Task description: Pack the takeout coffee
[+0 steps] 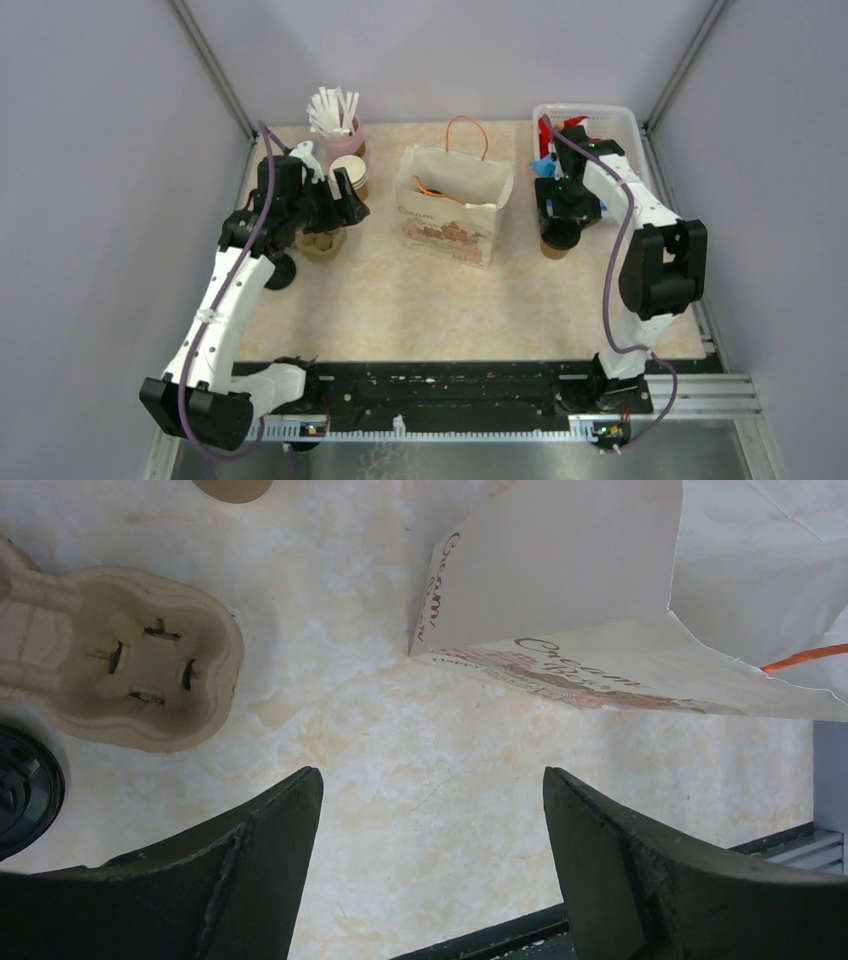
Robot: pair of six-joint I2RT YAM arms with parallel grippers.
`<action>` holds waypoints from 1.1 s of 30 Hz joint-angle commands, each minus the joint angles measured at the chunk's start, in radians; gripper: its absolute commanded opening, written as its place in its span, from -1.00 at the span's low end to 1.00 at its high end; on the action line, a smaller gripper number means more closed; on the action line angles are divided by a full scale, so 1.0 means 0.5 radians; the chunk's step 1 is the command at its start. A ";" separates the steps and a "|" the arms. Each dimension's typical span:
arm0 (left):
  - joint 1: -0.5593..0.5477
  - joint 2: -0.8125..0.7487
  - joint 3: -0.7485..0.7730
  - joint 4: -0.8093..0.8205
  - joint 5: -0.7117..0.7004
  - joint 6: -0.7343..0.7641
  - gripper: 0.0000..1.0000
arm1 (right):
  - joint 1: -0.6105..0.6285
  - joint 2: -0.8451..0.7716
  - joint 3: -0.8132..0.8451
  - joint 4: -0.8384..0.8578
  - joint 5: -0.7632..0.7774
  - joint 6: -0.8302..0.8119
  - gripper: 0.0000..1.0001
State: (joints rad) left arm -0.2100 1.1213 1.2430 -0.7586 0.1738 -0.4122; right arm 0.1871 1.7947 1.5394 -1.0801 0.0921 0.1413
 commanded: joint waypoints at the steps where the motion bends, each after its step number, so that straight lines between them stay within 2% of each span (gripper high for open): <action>1: 0.015 -0.028 -0.002 0.082 0.034 0.036 0.75 | 0.012 0.032 0.043 0.034 0.034 -0.010 0.64; 19: 0.018 -0.019 0.010 0.078 0.048 0.039 0.75 | 0.009 0.031 -0.055 0.089 0.016 0.010 0.67; 33: 0.020 0.011 0.055 0.074 0.124 -0.034 0.76 | 0.011 -0.205 -0.106 0.116 0.079 0.009 0.51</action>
State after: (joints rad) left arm -0.2070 1.1217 1.2430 -0.7589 0.1959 -0.4129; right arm 0.1875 1.7710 1.5108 -1.0534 0.0963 0.1421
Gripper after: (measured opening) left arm 0.878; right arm 0.773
